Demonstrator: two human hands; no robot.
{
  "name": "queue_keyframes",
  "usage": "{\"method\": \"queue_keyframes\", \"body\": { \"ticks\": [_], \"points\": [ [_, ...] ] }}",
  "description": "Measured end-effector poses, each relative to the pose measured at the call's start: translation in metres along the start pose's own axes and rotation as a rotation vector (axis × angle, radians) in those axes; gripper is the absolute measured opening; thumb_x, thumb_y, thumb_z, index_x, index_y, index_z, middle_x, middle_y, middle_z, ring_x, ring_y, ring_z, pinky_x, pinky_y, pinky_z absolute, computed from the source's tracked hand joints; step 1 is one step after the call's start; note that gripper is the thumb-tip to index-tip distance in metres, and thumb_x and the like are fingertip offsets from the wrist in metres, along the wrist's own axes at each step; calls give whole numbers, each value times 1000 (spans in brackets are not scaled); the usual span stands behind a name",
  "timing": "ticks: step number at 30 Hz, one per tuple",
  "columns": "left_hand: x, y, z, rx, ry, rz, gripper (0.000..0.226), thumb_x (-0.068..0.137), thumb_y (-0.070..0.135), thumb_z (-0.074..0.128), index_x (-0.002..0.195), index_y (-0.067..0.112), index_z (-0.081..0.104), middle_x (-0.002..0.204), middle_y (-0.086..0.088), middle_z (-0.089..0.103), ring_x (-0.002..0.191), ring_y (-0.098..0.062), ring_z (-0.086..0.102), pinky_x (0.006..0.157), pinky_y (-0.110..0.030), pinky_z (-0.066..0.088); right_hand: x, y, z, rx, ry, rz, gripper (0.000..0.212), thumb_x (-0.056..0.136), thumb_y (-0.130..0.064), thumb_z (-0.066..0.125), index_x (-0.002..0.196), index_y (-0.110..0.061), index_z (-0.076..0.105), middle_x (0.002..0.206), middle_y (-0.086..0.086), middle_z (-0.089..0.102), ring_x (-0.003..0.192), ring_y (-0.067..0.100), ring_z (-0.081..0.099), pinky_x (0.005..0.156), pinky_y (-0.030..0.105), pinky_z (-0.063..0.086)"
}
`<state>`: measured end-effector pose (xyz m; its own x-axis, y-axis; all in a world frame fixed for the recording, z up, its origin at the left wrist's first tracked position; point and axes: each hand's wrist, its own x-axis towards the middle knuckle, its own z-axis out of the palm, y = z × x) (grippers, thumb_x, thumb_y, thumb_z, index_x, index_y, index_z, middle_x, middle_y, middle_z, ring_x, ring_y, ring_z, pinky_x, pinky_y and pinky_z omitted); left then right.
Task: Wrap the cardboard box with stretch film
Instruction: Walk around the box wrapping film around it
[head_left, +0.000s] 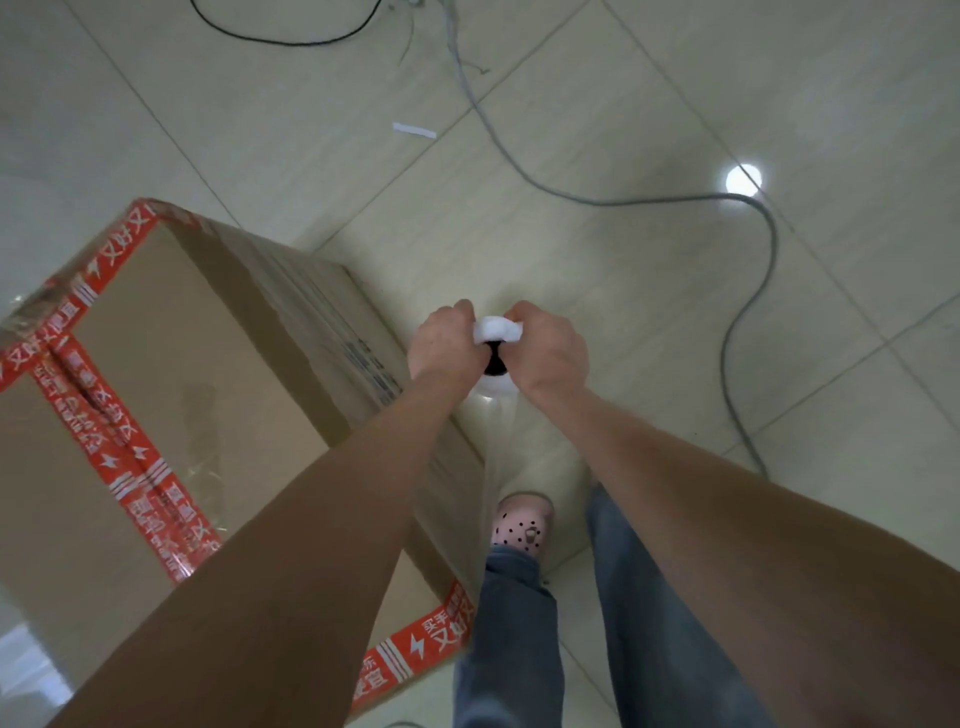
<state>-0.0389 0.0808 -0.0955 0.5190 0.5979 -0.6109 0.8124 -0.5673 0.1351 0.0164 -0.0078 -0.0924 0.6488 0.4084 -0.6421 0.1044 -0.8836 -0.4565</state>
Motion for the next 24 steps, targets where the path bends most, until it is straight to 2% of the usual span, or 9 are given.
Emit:
{"method": "queue_keyframes", "body": {
  "ticks": [3, 7, 10, 12, 16, 20, 22, 24],
  "points": [
    [7, -5, -8, -144, 32, -190, 24, 83, 20, 58, 103, 7, 54, 102, -13, 62, 95, -32, 60, 67, -32, 43, 12, -16, -6, 24, -7, -72, 28, 85, -14, 51, 111, -18, 60, 107, 7, 63, 98, 29, 59, 71, 29, 37],
    [18, -22, -18, -355, 89, -414, 34, 81, 27, 64, 107, 6, 58, 107, -13, 63, 100, -32, 61, 69, -30, 43, 25, -34, -2, 112, -131, -19, 41, 84, -22, 63, 124, -17, 52, 116, 8, 59, 106, 28, 58, 80, 31, 42],
    [24, -38, -23, -492, 107, -570, 41, 80, 33, 67, 110, 7, 61, 112, -14, 65, 101, -33, 63, 78, -33, 52, 31, -48, 4, 166, -240, 1, 48, 84, -31, 66, 126, -16, 49, 115, 8, 61, 105, 28, 58, 75, 30, 42],
    [26, -46, -26, -471, 78, -594, 44, 83, 35, 66, 115, 7, 59, 114, -13, 63, 103, -31, 62, 75, -31, 49, 33, -58, 9, 171, -270, -2, 45, 87, -30, 64, 126, -13, 49, 117, 9, 61, 105, 27, 58, 73, 27, 39],
    [26, -49, -34, -281, 40, -472, 37, 85, 31, 64, 115, 11, 55, 110, -11, 62, 100, -30, 60, 68, -31, 41, 38, -67, 11, 88, -292, 13, 39, 89, -25, 62, 122, -9, 48, 116, 11, 60, 104, 29, 58, 70, 28, 37],
    [28, -39, -39, 22, 66, -115, 36, 88, 12, 54, 123, 14, 48, 117, -8, 56, 104, -29, 56, 64, -33, 39, 41, -65, 13, 40, -273, 1, 28, 85, -20, 60, 108, -8, 51, 106, 12, 61, 96, 30, 59, 67, 28, 35],
    [30, -33, -42, 146, 87, 43, 38, 88, 10, 52, 125, 14, 48, 121, -5, 52, 110, -25, 52, 66, -35, 42, 41, -66, 15, 36, -251, -8, 23, 84, -20, 58, 103, -8, 52, 101, 13, 63, 94, 31, 60, 66, 28, 37],
    [33, -30, -47, 235, 86, 124, 35, 91, 13, 49, 126, 14, 48, 123, -4, 50, 114, -24, 48, 67, -34, 41, 43, -69, 17, -2, -248, -23, 19, 86, -20, 55, 101, -9, 53, 101, 13, 64, 95, 32, 60, 67, 30, 38]
  ]
}}
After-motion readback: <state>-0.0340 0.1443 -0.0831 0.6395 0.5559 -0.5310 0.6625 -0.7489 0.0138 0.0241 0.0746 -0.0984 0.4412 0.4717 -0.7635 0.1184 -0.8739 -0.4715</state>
